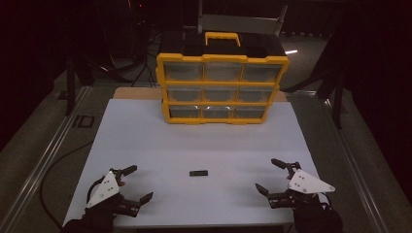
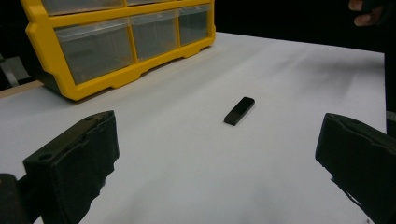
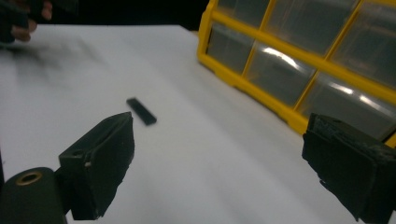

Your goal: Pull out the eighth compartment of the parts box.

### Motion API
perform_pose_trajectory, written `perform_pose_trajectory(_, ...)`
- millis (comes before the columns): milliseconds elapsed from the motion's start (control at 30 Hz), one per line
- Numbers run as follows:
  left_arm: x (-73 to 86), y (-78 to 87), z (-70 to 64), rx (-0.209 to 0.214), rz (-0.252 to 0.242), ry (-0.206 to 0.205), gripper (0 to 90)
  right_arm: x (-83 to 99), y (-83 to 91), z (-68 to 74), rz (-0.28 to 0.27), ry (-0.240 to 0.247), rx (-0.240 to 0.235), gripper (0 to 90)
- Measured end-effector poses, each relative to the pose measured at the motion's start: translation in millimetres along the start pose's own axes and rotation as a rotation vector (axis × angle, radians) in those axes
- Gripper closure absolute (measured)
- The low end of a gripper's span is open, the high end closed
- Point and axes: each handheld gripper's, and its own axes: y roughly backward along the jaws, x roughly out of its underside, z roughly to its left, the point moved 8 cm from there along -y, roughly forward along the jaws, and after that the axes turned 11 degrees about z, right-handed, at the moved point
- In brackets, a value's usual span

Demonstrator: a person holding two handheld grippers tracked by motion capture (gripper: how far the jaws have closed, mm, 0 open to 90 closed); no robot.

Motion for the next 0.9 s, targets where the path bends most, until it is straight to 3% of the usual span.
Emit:
perform_pose_trajectory(533, -1.3, 0.0, 0.0, -0.010, -0.003, -0.005, 0.0, -52.6, -12.1, -21.7, -0.063, 0.094, 0.039, 9.4)
perform_pose_trajectory(900, -2.0, 0.2, -1.1, -0.007, -0.005, -0.009, 0.0, -69.8, -28.9, -23.2, -0.065, 0.135, 0.029, 9.4)
